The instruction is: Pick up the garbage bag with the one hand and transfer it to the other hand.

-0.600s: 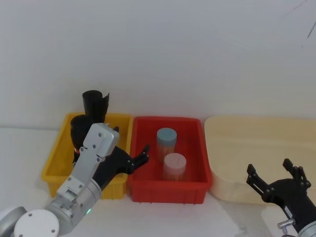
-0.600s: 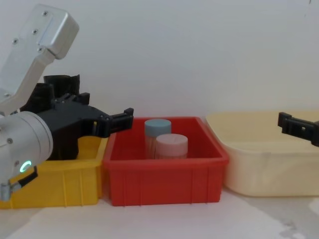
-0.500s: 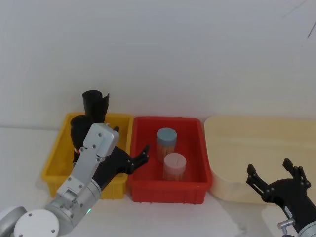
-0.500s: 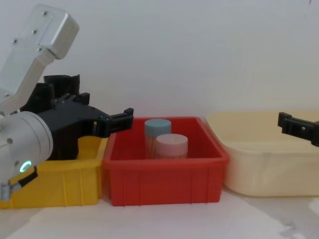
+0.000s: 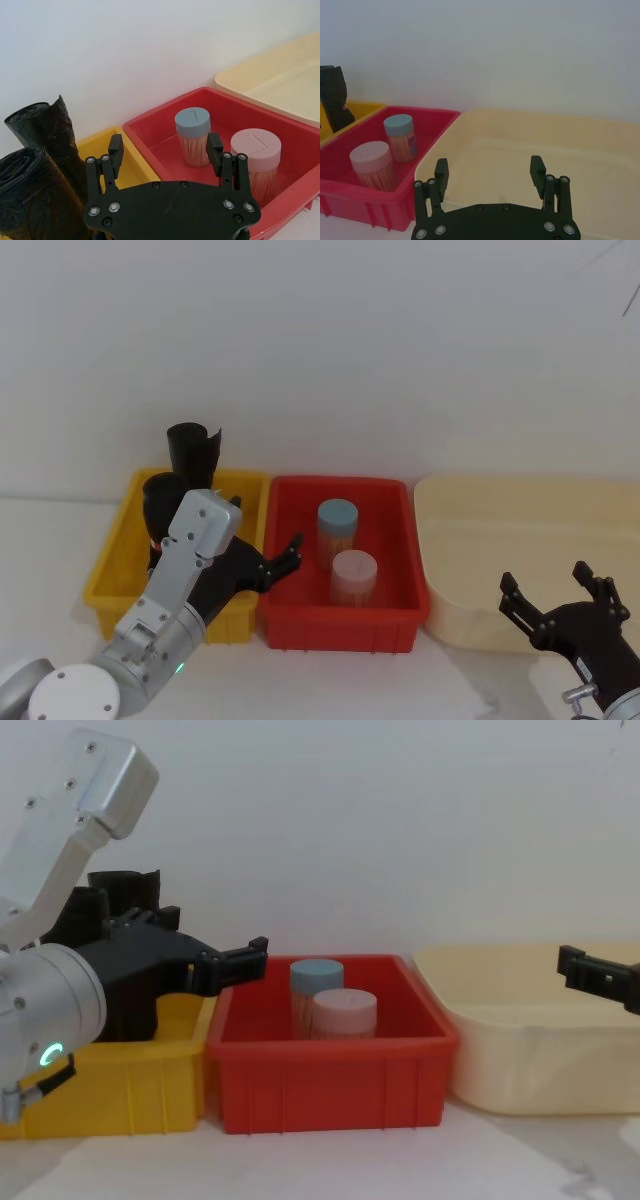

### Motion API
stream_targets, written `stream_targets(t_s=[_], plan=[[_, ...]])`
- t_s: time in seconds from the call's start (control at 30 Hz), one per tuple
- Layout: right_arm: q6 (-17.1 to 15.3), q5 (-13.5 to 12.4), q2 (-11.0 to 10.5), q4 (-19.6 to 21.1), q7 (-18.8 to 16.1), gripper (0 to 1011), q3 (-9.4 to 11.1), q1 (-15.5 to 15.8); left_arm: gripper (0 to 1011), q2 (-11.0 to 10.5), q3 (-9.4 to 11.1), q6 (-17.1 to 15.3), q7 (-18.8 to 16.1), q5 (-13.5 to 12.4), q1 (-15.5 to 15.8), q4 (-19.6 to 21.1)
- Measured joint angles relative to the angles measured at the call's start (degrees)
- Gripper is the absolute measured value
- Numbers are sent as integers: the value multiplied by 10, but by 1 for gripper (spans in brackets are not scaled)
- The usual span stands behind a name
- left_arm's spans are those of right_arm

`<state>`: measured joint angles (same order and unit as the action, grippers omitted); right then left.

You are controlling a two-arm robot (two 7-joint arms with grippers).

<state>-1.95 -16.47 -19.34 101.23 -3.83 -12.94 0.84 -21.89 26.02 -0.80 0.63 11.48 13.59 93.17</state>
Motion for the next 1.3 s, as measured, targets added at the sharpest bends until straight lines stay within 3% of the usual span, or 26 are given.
stream_targets(t_s=[0.37,0.6,0.97,1.3], plan=[[0,0,-1,1,-1,1004,1,2,1000,0,0,0,0,0,0,0],[-6,-11,-12,15,-21,1004,8,9,1000,0,0,0,0,0,0,0],[-27,-39,-39,35,-78,1004,10,7,1000,0,0,0,0,0,0,0],[-62,-59,-60,29,-146,1004,-17,-38,1000,0,0,0,0,0,0,0]])
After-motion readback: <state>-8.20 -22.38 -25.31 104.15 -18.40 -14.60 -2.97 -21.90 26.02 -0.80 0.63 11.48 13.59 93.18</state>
